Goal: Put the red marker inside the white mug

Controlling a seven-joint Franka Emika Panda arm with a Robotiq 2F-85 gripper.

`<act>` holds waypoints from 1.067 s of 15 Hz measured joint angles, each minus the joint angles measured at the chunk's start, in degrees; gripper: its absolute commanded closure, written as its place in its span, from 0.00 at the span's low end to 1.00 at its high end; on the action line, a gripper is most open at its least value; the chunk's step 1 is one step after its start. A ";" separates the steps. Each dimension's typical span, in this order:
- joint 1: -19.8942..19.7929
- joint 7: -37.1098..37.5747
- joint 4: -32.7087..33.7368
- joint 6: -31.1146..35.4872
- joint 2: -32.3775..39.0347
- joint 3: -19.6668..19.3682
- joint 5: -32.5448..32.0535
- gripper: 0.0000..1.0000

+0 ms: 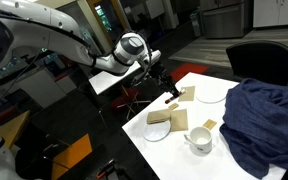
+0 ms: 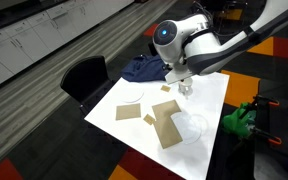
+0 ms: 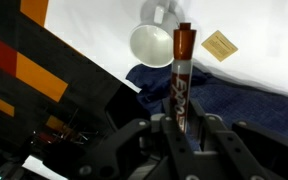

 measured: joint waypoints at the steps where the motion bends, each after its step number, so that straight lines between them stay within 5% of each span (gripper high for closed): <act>1: 0.20 3.28 0.02 -1.66 0.33 0.01 -1.97 0.95; 8: 0.51 20.17 1.89 -16.11 4.44 1.12 -9.35 0.95; 16: 0.39 32.03 5.04 -17.92 11.72 1.43 -15.98 0.95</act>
